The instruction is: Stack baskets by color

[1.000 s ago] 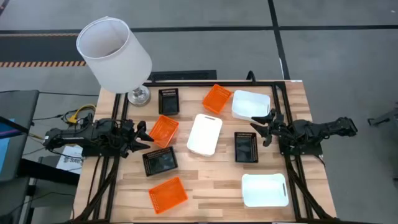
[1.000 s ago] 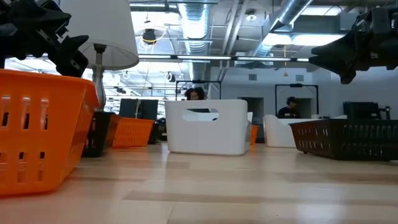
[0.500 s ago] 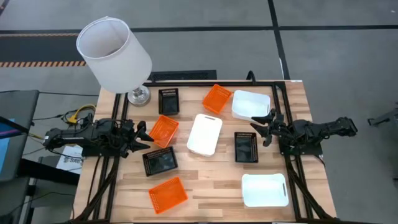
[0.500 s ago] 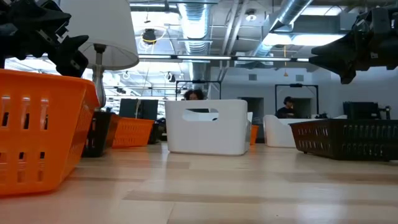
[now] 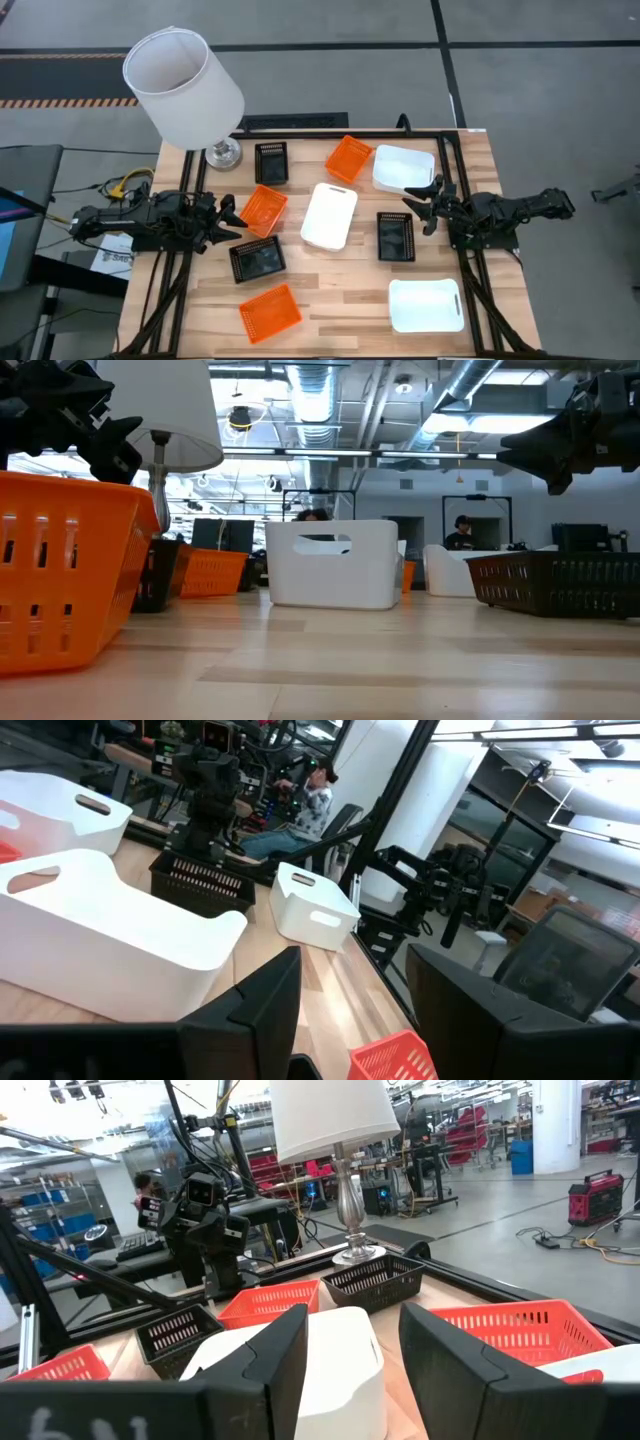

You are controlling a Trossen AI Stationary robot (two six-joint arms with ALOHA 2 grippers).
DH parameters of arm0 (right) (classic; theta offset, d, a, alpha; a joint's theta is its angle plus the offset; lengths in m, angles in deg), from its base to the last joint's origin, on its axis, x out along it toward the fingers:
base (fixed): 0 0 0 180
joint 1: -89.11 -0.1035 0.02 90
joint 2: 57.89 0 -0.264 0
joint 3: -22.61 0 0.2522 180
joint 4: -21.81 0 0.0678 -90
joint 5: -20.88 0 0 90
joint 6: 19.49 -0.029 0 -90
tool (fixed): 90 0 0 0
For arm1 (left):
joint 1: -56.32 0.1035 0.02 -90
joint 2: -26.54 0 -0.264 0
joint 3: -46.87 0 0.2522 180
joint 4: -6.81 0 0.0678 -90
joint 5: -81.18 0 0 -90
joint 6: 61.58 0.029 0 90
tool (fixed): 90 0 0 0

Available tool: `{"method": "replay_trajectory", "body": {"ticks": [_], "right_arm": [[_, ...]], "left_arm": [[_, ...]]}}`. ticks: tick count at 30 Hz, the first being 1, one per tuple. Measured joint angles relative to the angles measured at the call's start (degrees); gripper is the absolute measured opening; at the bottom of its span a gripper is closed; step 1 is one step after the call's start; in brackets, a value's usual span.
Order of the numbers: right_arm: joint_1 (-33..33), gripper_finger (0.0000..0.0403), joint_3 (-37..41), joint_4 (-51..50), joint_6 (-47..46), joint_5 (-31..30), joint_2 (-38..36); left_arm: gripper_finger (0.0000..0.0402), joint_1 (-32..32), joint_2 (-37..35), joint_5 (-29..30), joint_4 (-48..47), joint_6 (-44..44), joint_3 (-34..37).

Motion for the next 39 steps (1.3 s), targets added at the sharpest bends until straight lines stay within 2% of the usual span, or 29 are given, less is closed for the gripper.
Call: {"method": "replay_trajectory", "body": {"ticks": [30,35,39], "right_arm": [[0.0,0.0185,0.0,0.0,0.0,0.0,0.0],[0.0,0.0182,0.0,0.0,0.0,0.0,0.0],[0.0,0.0181,0.0,0.0,0.0,0.0,0.0]], "left_arm": [[0.0171,0.0,0.0,0.1,0.2,0.0,0.0],[0.0171,0.0,0.0,5.8,-0.6,0.6,0.0],[0.0171,0.0,0.0,7.9,-0.7,-7.7,0.0]]}}
